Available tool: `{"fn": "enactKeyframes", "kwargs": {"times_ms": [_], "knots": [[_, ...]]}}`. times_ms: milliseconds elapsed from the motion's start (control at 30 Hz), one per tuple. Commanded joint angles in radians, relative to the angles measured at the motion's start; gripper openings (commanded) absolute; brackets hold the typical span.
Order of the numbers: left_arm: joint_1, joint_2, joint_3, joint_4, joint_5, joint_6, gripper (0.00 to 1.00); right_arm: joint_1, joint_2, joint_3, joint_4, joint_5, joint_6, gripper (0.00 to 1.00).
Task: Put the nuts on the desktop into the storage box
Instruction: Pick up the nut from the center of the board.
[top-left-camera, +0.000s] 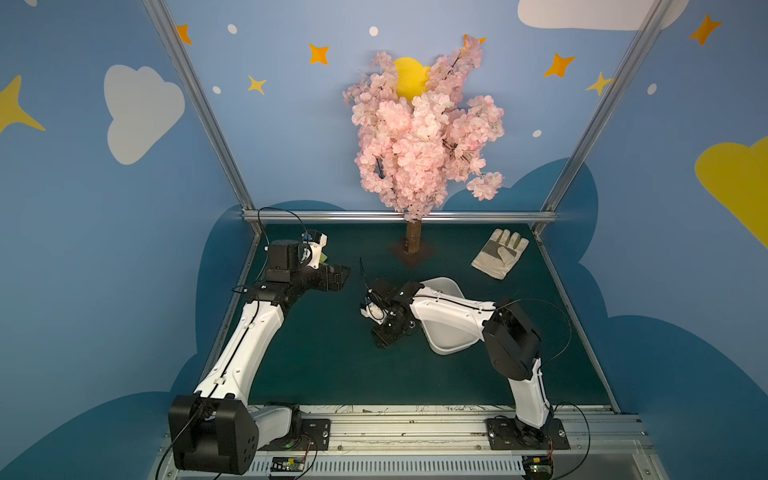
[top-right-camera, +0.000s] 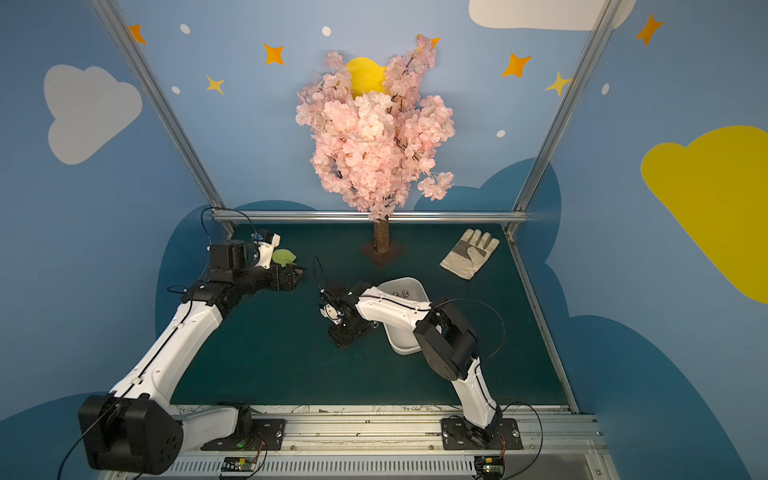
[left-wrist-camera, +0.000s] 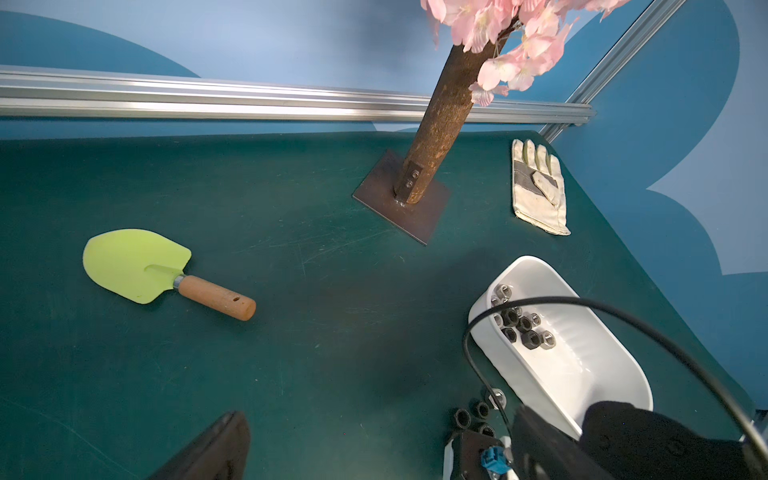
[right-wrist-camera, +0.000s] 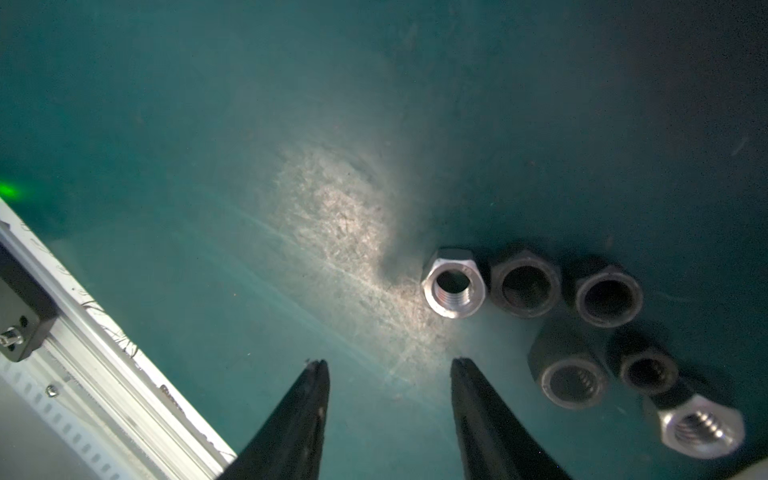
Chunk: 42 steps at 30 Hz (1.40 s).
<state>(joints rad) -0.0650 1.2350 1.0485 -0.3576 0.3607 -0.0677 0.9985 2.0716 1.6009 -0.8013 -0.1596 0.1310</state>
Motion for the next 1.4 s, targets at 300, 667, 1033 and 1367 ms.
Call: {"fn": "enactKeyframes", "kwargs": {"times_ms": [300, 667, 1033, 1367], "knots": [[0.007, -0.025, -0.008, 0.003, -0.006, 0.008, 1.00, 0.002, 0.110, 0.088, -0.061, 0.058, 0.018, 0.53], [0.008, -0.026, -0.008, 0.000, -0.014, 0.014, 1.00, 0.008, 0.160, 0.154, -0.064, 0.074, 0.012, 0.50], [0.008, -0.026, -0.008, 0.000, -0.013, 0.013, 1.00, 0.002, 0.056, 0.094, 0.015, 0.092, 0.037, 0.19], [0.007, -0.027, -0.010, 0.001, -0.013, 0.011, 1.00, -0.179, -0.377, -0.156, 0.162, 0.066, 0.061, 0.21]]}}
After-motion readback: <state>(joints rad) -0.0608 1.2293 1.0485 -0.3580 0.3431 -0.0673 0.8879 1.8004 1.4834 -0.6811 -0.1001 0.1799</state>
